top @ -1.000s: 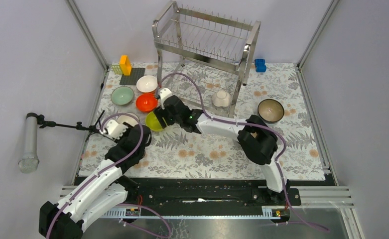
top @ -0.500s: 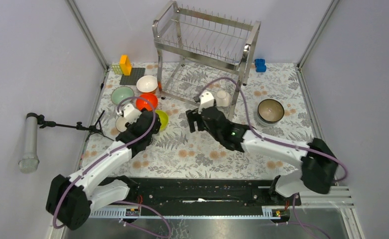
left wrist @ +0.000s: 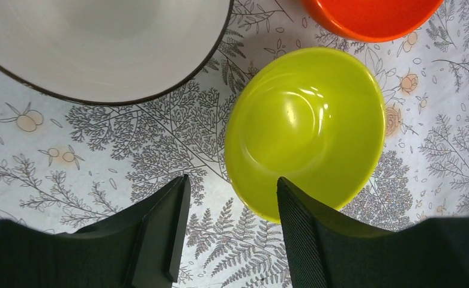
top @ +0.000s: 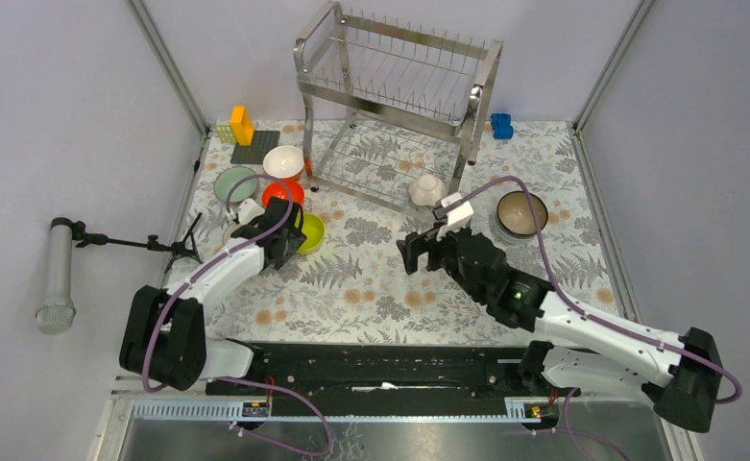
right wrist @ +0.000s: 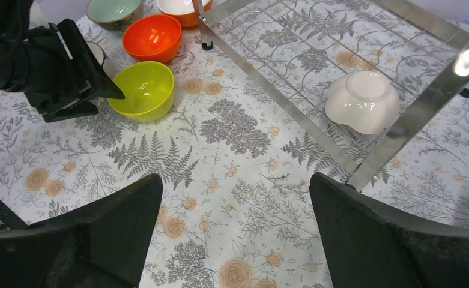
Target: Unload the bowls from the dish rack
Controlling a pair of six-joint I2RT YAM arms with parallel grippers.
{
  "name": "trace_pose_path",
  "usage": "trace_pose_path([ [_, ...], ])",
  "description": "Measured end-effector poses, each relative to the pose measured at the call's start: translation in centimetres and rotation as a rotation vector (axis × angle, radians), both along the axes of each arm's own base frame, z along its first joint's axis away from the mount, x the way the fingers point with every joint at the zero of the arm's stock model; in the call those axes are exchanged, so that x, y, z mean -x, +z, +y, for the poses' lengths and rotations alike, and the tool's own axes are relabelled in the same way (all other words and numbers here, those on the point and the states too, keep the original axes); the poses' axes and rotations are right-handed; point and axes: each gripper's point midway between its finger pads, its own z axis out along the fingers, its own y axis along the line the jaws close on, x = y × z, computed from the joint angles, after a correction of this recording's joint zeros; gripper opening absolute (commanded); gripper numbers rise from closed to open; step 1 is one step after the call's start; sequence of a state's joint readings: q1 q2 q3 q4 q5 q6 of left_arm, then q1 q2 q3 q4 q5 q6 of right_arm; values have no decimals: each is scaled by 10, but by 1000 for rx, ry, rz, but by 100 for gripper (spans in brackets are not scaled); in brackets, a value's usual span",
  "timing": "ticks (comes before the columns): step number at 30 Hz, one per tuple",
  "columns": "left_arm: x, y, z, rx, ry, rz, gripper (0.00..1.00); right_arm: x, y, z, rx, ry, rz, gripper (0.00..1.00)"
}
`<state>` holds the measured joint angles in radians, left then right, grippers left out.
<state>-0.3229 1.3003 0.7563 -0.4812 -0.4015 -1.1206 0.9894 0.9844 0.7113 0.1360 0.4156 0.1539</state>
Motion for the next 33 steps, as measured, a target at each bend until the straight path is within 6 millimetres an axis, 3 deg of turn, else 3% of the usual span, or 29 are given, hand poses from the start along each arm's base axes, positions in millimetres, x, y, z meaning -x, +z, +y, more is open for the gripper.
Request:
trace_pose_path([
  [13, -11, -16, 4, 4, 36, 76, 38, 17, 7, -26, -6, 26, -63, 100],
  [15, -12, -17, 4, 2, 37, 82, 27, 18, 5, -28, -2, 27, -65, 100],
  [16, -12, -18, 3, 4, 40, 84, 18, 19, 4, -29, 1, 28, -66, 100],
  [17, -13, -18, 3, 4, 42, 84, 1, 20, 3, -30, 4, 28, -66, 100],
  [27, -12, -8, 1, 19, 40, 91, 0, 23, 2, -37, 6, 29, -77, 100],
  [33, -10, 29, 3, 43, 41, 18, 0, 23, 2, -37, 7, 29, -78, 100],
])
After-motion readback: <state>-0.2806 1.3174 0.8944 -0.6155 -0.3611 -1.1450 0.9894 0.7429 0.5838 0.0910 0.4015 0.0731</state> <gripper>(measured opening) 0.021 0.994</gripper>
